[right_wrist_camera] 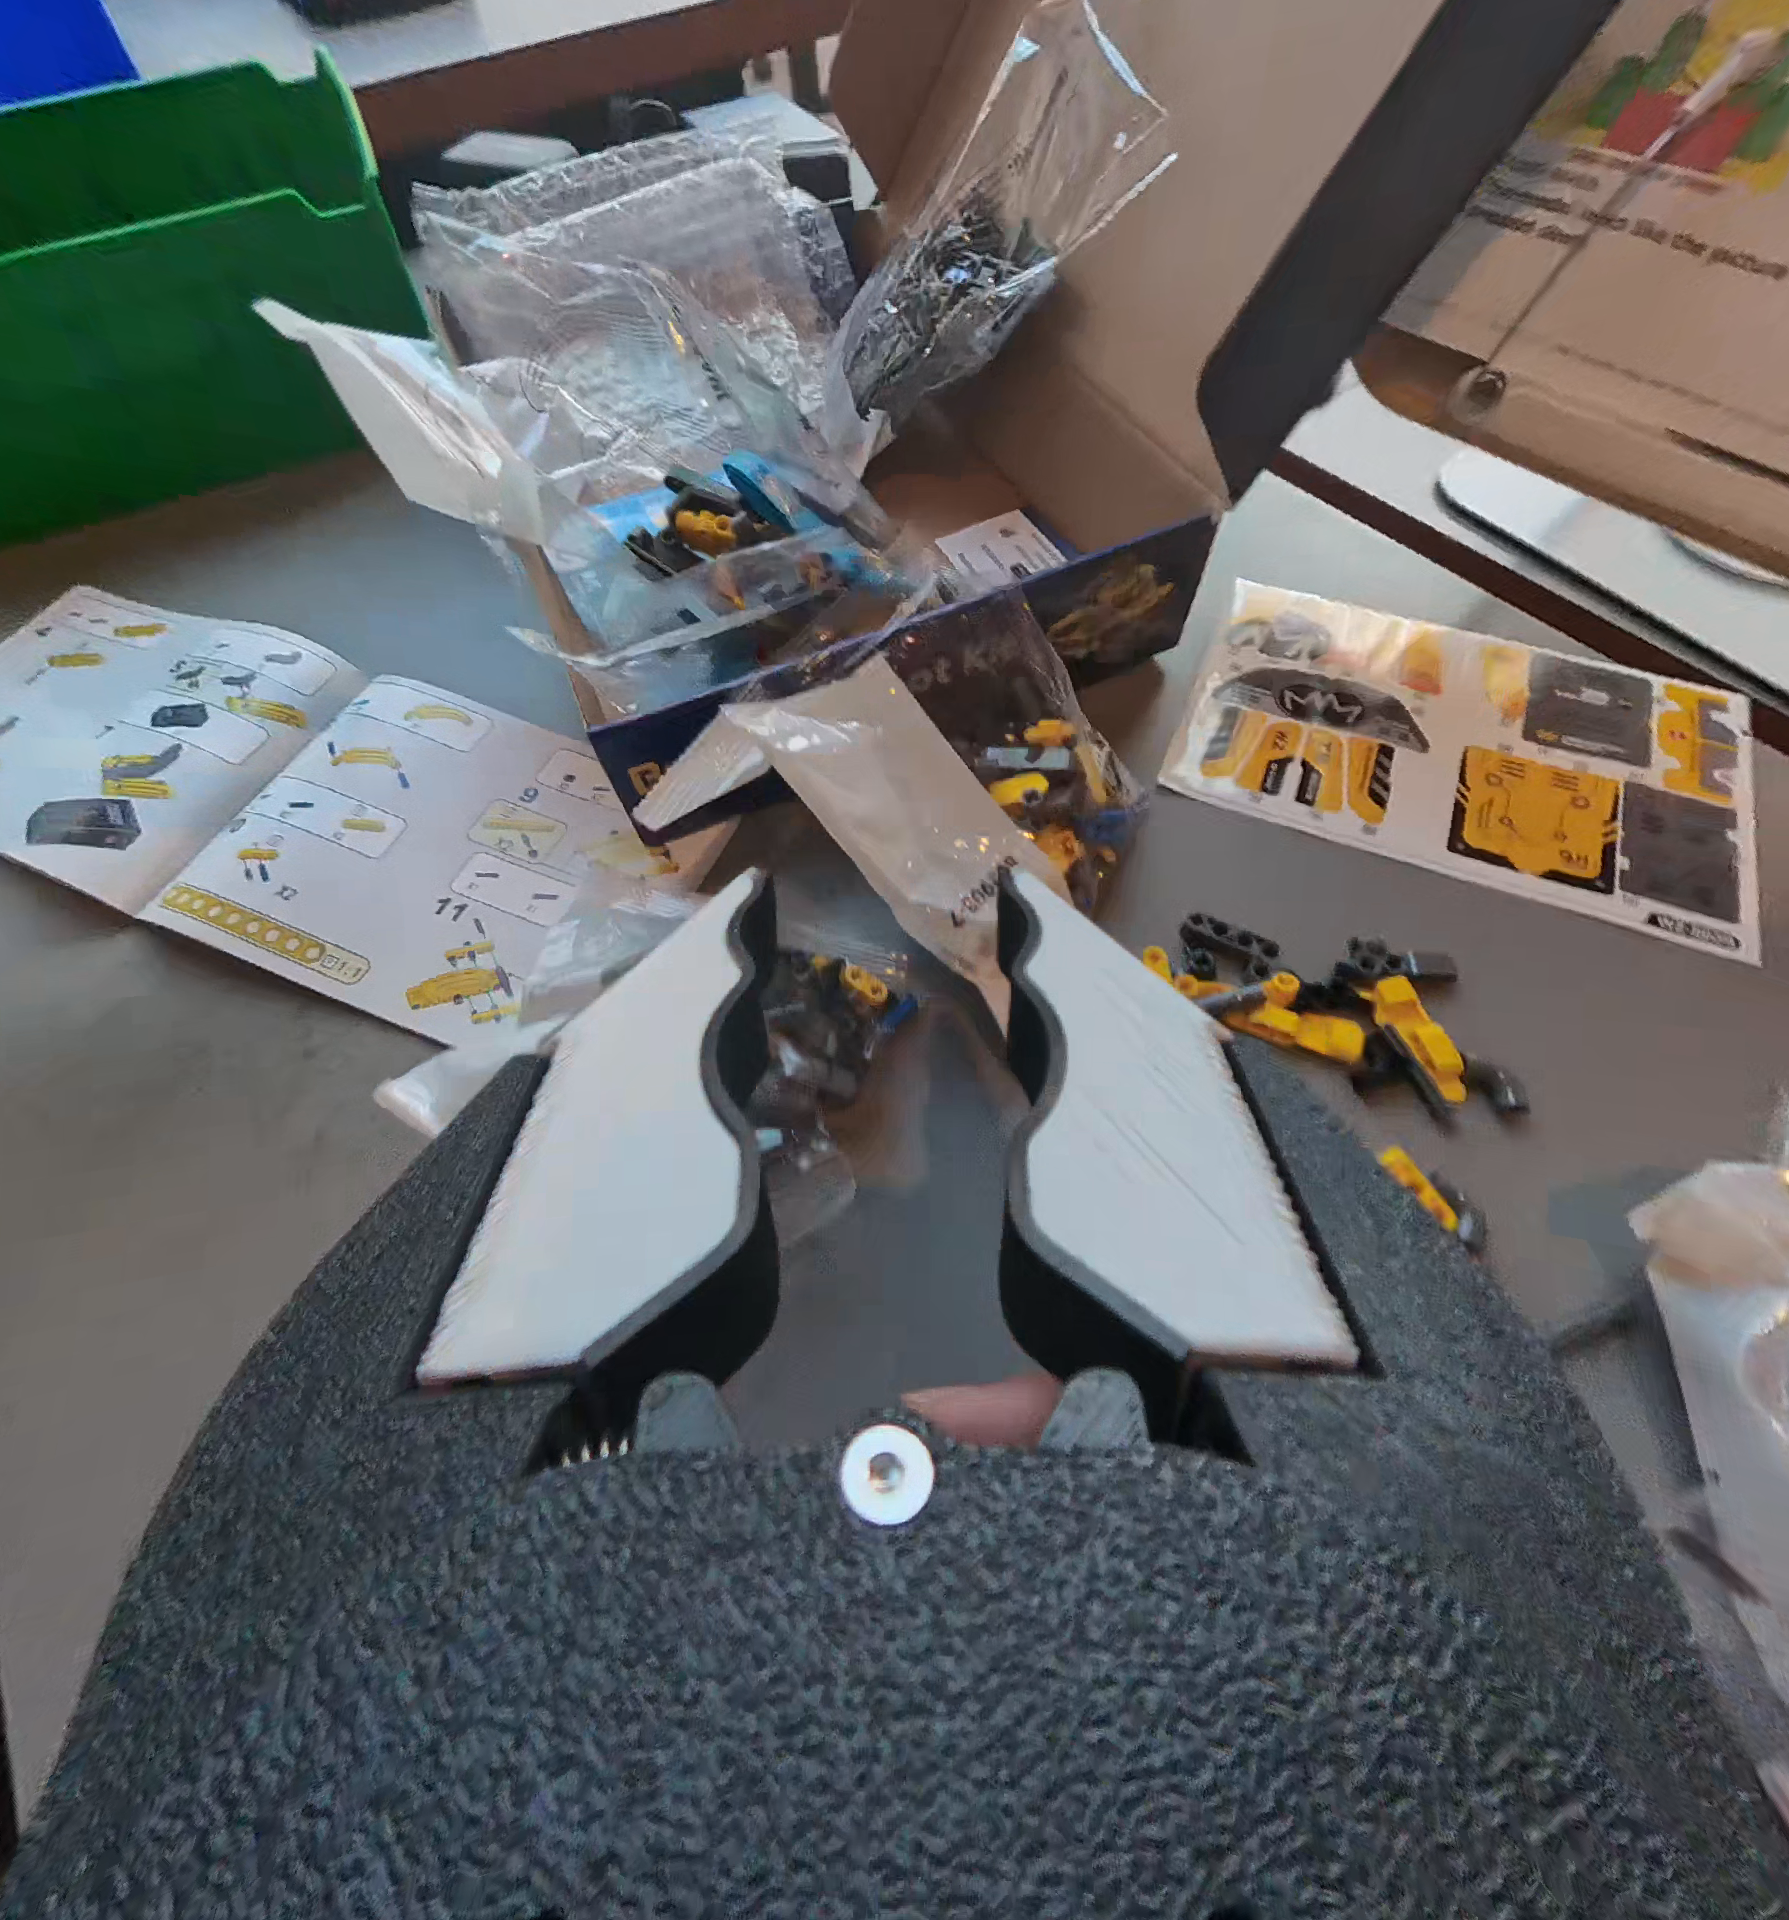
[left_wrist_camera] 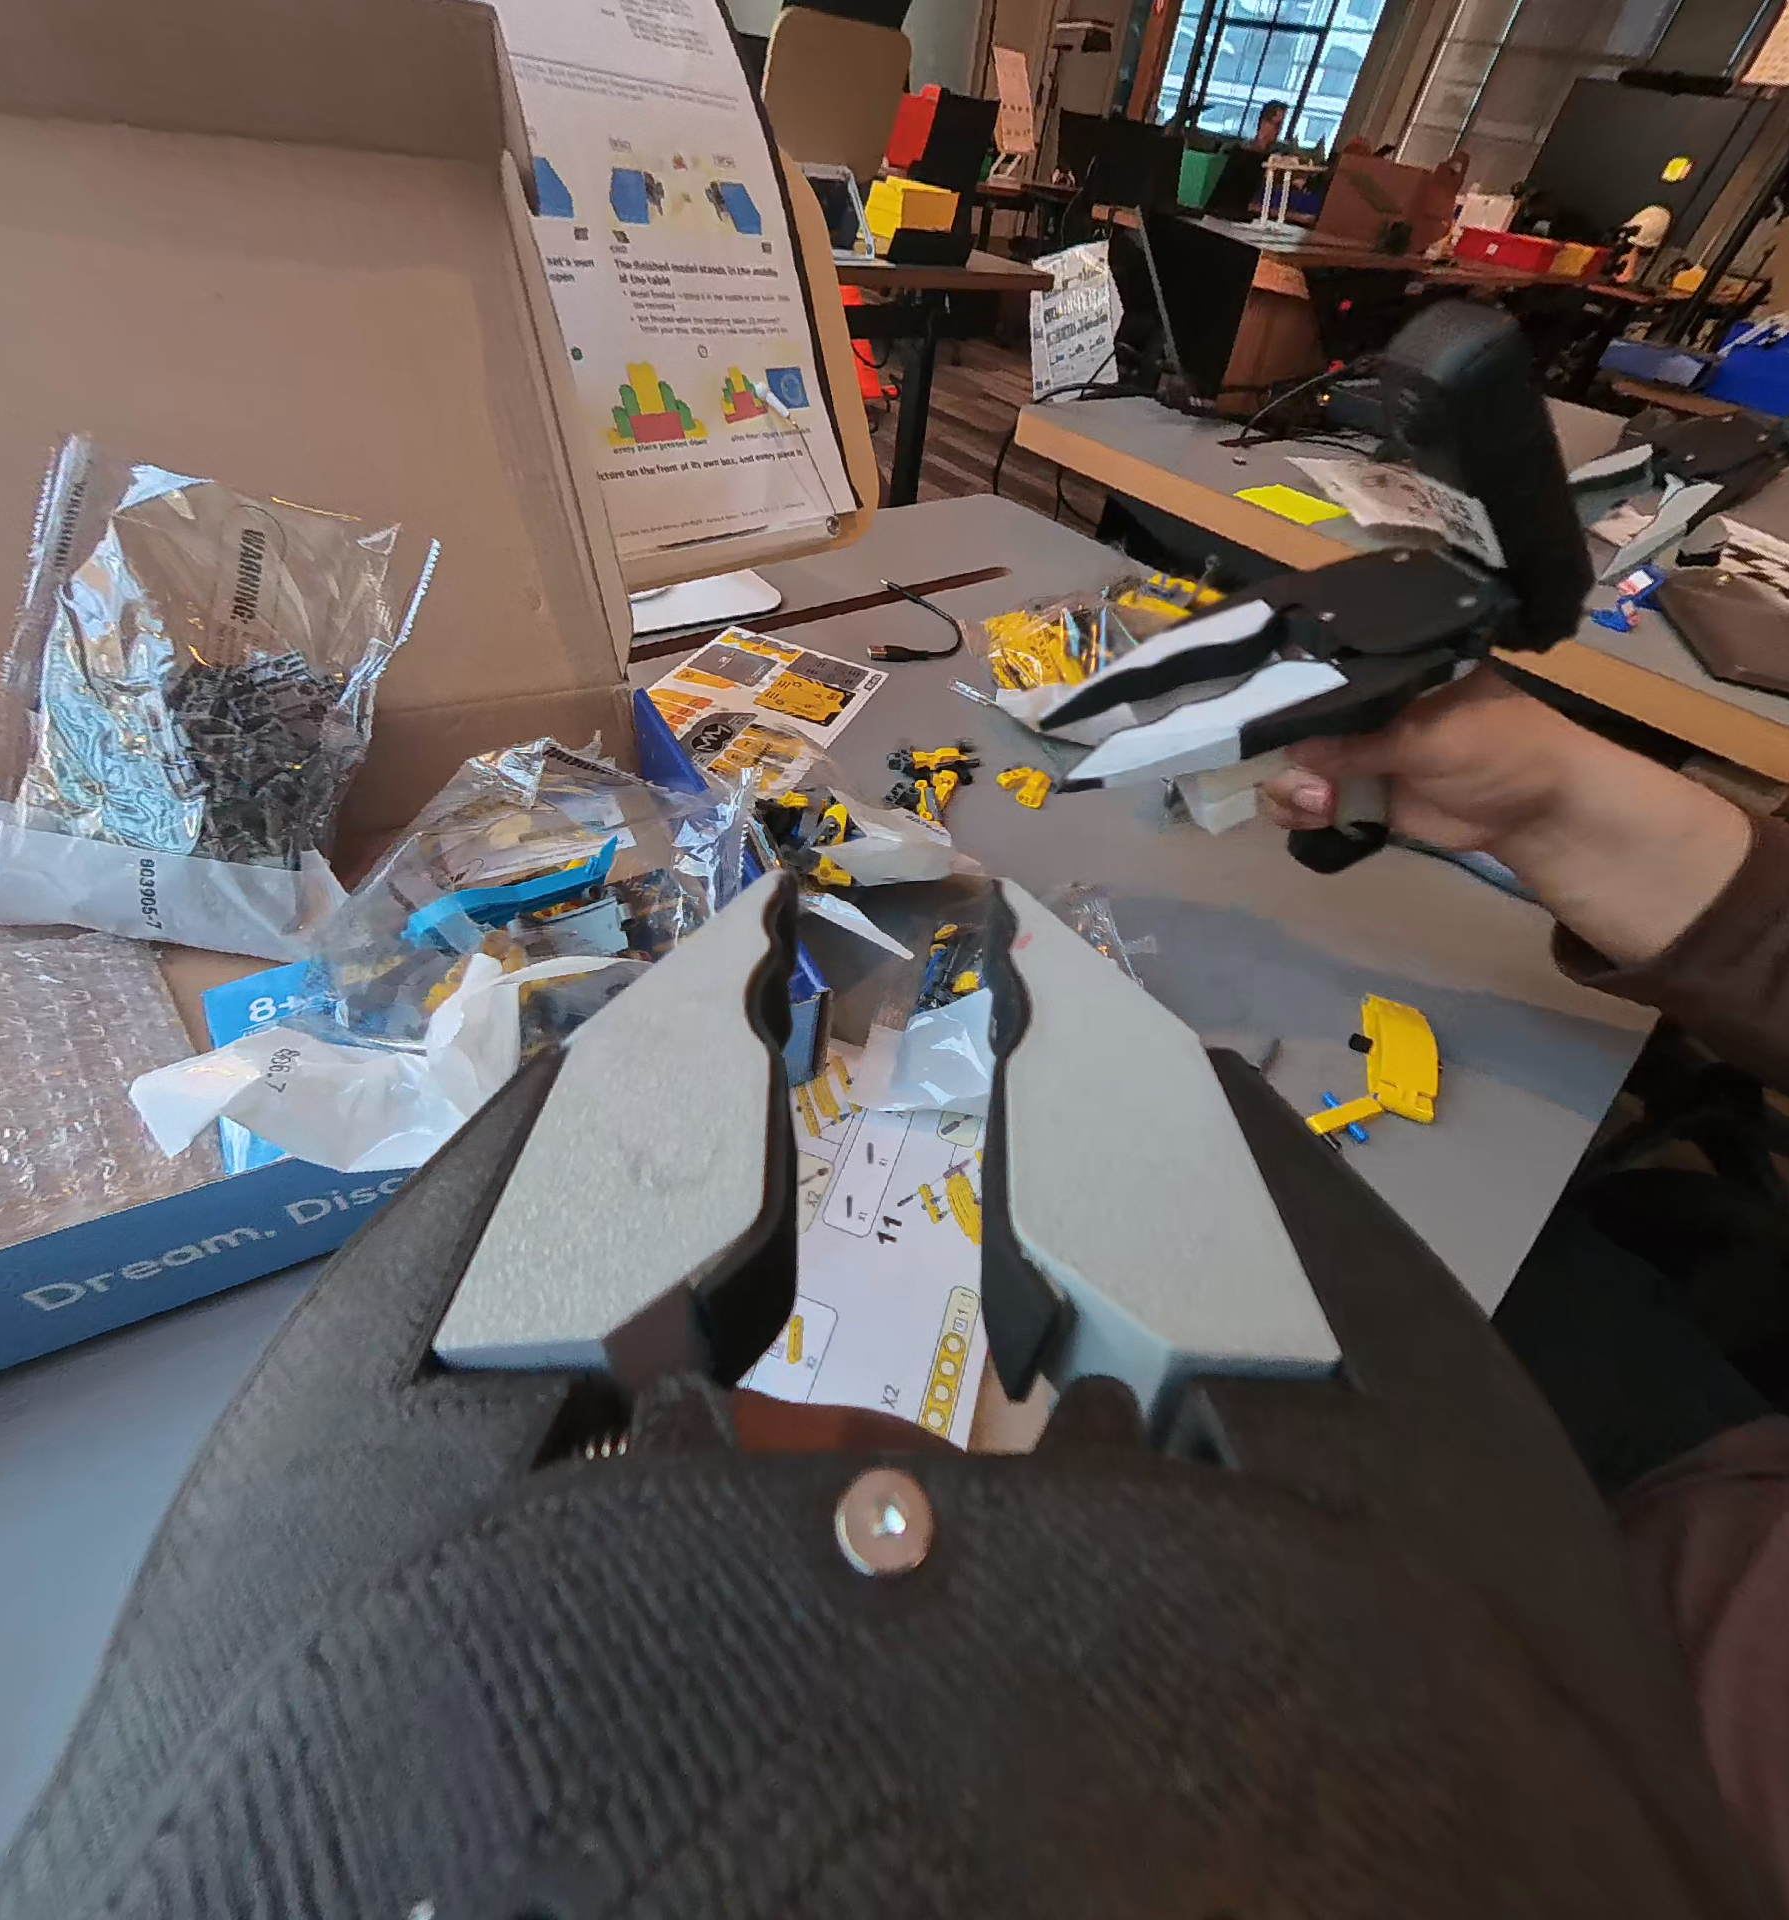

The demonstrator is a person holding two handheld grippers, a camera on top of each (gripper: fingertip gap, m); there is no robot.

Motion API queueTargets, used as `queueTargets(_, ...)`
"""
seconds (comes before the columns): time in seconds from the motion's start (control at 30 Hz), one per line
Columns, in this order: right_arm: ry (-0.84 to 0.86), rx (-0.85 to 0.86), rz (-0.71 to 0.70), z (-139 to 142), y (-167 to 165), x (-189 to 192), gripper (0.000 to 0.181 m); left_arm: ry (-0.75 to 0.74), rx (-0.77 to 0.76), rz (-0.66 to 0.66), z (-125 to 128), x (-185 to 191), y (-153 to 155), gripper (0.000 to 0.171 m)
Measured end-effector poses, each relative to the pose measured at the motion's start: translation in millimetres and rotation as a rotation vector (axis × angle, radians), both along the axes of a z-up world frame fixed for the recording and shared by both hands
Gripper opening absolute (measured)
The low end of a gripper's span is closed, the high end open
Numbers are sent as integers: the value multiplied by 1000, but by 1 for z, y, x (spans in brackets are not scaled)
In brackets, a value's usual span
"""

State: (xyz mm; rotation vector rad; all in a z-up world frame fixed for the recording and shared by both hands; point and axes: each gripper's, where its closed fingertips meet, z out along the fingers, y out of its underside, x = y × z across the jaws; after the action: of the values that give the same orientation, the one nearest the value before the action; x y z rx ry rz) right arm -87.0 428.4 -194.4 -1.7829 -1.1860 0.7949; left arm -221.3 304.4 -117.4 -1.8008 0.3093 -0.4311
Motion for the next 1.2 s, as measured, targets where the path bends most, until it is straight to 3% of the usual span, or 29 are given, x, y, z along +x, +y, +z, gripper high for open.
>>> queueTargets(0.23, -13, -30, -137, -44, -9, 66, 42, -21, 60, 38, 23, 4, -6, 41)
queueTargets(0.4, -14, 20, -153, -56, -17, 78, 43, -13, 110, 27, 42, 19, -18, 52)
queueTargets(0.63, 5, -13, -128, -57, -27, 82, 43, 48, 104, 51, 38, 18, -25, 54)
queueTargets(0.77, -10, -44, -77, -61, -29, 73, 42, 49, 45, 54, 15, 12, -22, 53)
queueTargets(1.0, -33, -115, 152, -63, -41, 44, 43, 88, -88, 49, -49, -19, -16, 52)
queueTargets(1.2, -26, -188, 220, -66, -34, 32, 43, 30, -197, 99, -89, -45, -18, 51)
